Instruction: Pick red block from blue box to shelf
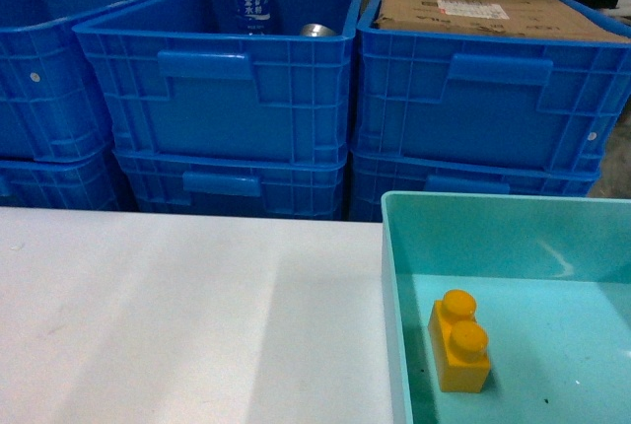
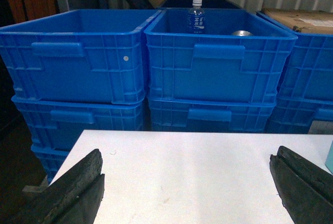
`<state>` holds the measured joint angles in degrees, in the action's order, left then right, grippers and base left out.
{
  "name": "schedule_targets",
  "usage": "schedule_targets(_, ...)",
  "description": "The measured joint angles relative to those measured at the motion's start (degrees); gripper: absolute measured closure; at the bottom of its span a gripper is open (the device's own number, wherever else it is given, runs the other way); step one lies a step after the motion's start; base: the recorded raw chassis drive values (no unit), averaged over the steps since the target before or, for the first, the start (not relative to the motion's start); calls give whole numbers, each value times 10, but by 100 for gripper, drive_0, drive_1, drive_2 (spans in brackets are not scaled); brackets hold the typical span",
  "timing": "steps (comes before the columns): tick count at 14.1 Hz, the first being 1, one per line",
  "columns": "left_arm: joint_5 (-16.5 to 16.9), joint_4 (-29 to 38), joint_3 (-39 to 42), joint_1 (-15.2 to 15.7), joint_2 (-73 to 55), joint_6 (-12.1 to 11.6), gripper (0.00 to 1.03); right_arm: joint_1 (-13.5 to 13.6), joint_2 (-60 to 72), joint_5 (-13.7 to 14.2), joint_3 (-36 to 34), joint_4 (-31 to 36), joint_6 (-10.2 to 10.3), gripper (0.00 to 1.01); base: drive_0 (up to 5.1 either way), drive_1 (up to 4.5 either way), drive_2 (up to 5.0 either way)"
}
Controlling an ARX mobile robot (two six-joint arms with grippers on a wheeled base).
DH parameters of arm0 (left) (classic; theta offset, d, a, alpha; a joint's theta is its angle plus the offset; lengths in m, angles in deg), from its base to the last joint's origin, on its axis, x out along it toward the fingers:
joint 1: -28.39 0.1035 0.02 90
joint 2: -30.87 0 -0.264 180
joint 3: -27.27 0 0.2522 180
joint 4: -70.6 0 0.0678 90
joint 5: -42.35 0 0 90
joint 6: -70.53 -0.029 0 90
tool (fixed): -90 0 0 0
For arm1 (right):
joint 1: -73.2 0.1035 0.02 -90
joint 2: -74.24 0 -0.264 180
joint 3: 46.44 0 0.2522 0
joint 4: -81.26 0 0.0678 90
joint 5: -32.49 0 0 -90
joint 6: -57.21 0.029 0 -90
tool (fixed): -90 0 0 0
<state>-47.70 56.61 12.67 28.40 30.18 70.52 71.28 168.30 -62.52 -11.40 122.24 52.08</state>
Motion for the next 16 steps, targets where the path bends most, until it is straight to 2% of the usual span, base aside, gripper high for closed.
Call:
schedule_targets(1, 0, 0, 0, 0, 0, 0, 5, 0, -36, -4, -9, -7, 5, 72, 0, 0, 0)
schedule_targets(8, 0, 0, 0, 0, 0, 0, 5, -8, -285, -18, -80, -85, 6, 72, 0, 0, 0)
schedule_targets(14, 0, 0, 0, 0, 0, 0, 5, -27, -504, -44, -161, -219, 5, 72, 0, 0, 0)
schedule_targets(16, 0, 0, 0, 0, 0, 0, 5, -30, -586, -48, -178, -288, 4, 72, 0, 0, 0)
